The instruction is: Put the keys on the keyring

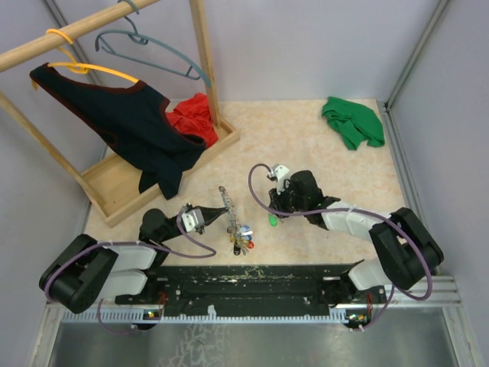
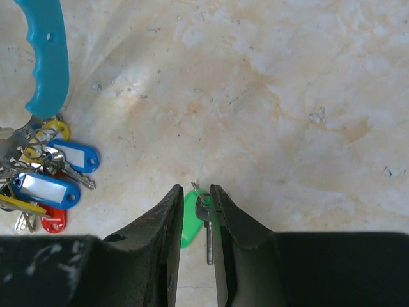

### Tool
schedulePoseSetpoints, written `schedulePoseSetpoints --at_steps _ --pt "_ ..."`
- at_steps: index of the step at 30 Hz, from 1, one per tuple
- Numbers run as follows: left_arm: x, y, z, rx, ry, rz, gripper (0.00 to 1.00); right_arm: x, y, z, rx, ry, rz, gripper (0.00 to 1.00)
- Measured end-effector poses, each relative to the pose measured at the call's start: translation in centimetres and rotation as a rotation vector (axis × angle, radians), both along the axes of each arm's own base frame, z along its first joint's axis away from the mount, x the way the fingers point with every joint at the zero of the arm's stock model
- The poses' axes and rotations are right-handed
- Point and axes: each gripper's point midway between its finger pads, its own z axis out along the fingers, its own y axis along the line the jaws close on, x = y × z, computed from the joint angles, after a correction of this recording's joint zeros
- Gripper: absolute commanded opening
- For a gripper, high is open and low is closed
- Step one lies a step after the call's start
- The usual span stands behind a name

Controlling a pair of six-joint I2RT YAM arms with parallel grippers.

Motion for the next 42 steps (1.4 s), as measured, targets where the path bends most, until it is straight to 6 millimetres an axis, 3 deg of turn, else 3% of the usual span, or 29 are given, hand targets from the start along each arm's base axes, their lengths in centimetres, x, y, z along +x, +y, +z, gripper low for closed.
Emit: schedulePoseSetpoints --at_steps 6,16,35,42 --pt "0.0 0.0 -0.1 0.001 0.004 -0.002 0.00 -0.8 -0.5 -1.0 0.025 0.031 -0.049 0.24" --pt "-0.1 -0.1 -0.1 0.002 0.005 -0.008 0.00 -0.1 -0.3 -0.8 0.050 0.015 -0.077 0.24" --pt "-0.2 -0.1 0.0 -0.002 0.001 -0.016 0.00 -0.5 -0.2 -2.7 0.019 0.057 -0.079 0.25" --pt "-0.2 -0.2 0.0 -0.002 0.001 -0.016 0.00 -0.8 -0.1 -2.8 0.013 0.065 -0.071 0.21"
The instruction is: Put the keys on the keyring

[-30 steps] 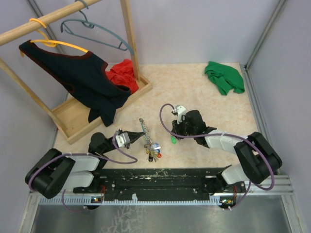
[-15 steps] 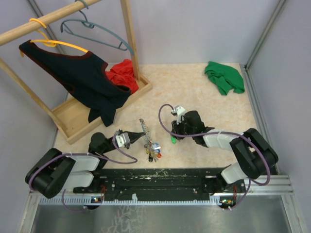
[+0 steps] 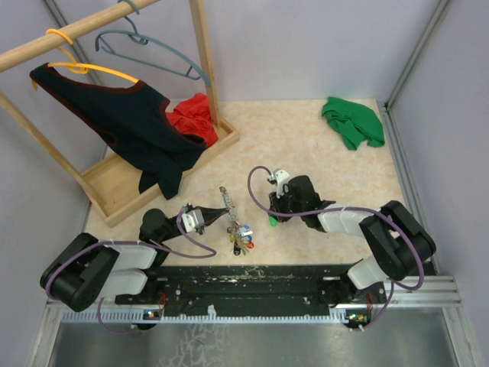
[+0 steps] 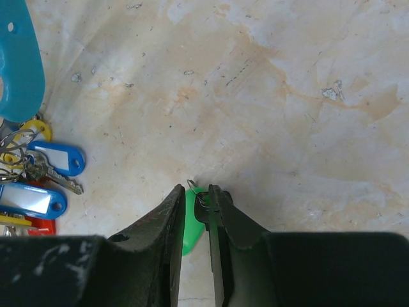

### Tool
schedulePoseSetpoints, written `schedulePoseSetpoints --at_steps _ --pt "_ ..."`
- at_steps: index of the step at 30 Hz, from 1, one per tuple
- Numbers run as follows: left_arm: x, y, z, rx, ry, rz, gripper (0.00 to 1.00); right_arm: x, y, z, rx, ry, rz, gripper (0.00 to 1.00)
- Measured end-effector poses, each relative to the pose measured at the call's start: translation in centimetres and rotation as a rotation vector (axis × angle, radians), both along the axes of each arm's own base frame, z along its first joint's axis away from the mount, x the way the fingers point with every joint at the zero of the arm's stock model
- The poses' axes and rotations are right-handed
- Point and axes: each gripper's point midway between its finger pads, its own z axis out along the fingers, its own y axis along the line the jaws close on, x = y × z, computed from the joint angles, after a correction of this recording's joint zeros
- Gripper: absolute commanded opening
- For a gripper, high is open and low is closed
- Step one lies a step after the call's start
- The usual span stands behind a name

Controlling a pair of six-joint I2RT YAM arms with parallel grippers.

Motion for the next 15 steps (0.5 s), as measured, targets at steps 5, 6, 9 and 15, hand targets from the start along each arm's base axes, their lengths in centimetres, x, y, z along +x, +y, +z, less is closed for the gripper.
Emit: schedulePoseSetpoints --at_steps 5,6,9,15 --pt "-0.03 -0.02 -0.03 0.000 0.001 -0.002 0.00 -0.16 0.01 -0.11 -0.005 0.004 0.002 0.19" --pt "-0.04 -0.02 -0.03 0.000 0.001 -0.002 0.00 -0.16 0.01 -0.11 -0.006 0.004 0.002 0.18" --pt "-0.05 -0.02 -0.02 0.000 0.001 -0.003 0.00 -0.20 0.02 -0.16 -0.011 0.002 0.001 0.17" --pt "-0.06 -0.03 0.01 -0.001 0.000 -0.004 0.00 -0.50 -0.01 -0.43 -0.029 0.006 0.002 0.16"
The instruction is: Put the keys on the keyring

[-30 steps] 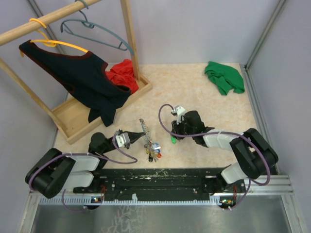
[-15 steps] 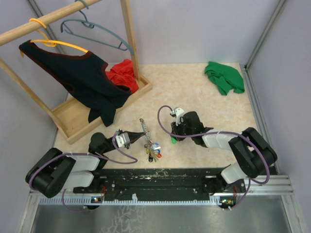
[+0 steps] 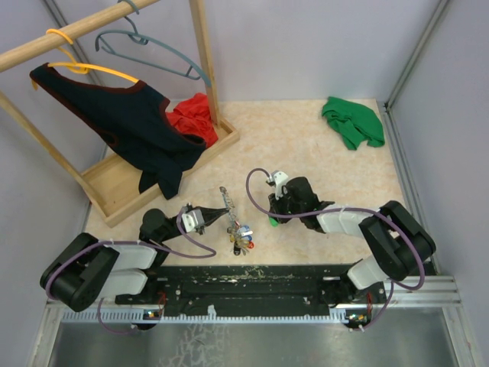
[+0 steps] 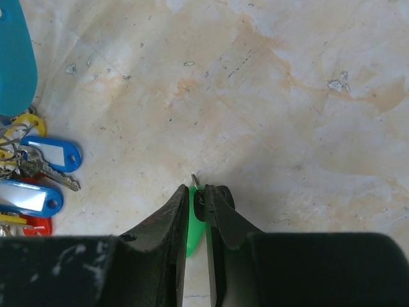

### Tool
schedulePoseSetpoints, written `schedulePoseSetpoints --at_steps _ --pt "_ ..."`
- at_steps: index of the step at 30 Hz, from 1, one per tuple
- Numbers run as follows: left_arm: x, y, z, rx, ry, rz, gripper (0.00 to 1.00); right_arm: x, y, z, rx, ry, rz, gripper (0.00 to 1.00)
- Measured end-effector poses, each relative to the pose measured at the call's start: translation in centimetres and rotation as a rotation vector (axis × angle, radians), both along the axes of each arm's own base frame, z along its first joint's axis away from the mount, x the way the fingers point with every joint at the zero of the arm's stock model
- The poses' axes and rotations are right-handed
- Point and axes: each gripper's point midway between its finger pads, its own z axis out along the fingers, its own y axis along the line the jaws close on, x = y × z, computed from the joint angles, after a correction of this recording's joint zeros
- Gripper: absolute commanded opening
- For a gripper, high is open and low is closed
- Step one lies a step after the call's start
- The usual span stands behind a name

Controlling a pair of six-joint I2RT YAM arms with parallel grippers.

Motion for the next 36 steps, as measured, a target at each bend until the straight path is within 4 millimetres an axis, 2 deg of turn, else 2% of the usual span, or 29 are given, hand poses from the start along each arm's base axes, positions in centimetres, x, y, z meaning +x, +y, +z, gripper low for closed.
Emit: schedulePoseSetpoints --at_steps 7,17,21,24,32,36 --pt "-0.1 0.0 0.1 -0.003 -0.001 -0.003 0.00 0.1 -0.2 -0.1 -0.010 -0.002 -0.011 0.00" --pt "-0.1 0.0 0.1 -0.004 0.002 -0.004 0.00 0.0 -0.5 0.5 -0.066 0.055 -0.021 0.00" --pt "-0.1 0.0 0.1 -0.004 0.002 -0.004 0.00 1.3 0.4 2.5 -0.101 0.090 -0.011 0.00" --pt "-0.1 0.0 0.1 -0.004 0.002 -0.004 0.00 2.5 1.2 3.2 -0.145 0.121 0.008 0.00" --pt "-0.1 0.0 0.0 -0.001 0.006 -0.004 0.00 1.5 -0.1 1.1 -0.366 0.273 0.061 0.00" --pt "-0.1 0.0 -0.1 0.000 0.009 -0.004 0.00 1.8 -0.1 0.7 -0.465 0.293 0.087 0.00"
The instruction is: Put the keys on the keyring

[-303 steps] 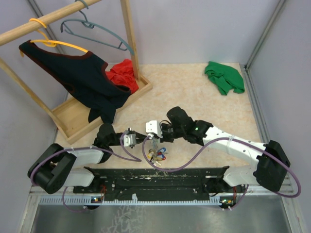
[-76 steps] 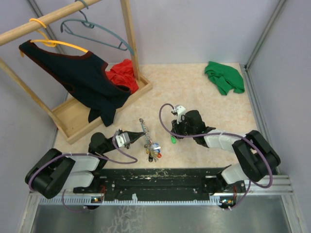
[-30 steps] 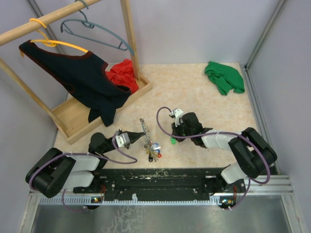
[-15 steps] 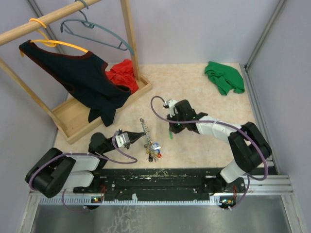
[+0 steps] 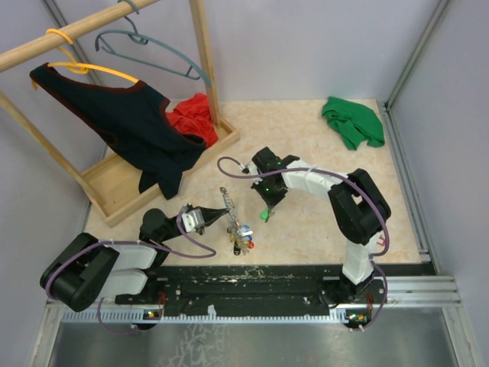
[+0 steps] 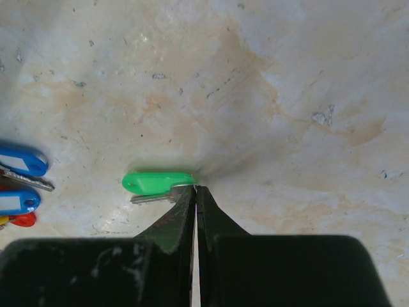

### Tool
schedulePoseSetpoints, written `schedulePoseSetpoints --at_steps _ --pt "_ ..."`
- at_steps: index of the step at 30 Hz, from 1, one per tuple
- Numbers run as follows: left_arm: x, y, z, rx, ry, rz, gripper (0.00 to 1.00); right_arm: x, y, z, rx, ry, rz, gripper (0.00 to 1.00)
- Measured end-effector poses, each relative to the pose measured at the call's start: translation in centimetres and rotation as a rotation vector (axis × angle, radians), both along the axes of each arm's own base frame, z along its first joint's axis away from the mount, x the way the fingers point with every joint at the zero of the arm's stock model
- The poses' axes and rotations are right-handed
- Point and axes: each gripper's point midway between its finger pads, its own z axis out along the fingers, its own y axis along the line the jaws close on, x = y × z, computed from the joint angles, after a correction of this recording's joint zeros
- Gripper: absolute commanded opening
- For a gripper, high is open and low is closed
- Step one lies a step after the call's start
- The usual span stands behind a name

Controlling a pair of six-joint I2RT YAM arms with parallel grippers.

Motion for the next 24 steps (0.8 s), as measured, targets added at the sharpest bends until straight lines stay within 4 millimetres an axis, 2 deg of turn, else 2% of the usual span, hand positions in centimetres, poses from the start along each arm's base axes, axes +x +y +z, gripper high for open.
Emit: schedulePoseSetpoints --at_steps 4,8,14,24 --pt "0.0 0.0 0.0 0.001 0.002 0.000 0.00 1.0 0.7 -0.1 -0.044 -0.006 0.027 0.02" --pt "0.0 0.0 -0.1 0.002 0.003 0.000 0.00 1.5 1.0 -0.4 -0.068 -0.009 0.035 0.17" --pt "0.0 0.0 -0.1 0.004 0.008 0.000 0.00 1.5 1.2 -0.3 -0.052 -0.022 0.034 0.27" --pt "0.1 -0.1 0.1 0.002 0.004 0.000 0.00 -0.1 0.0 2.8 0.136 -0.217 -0.053 0.26"
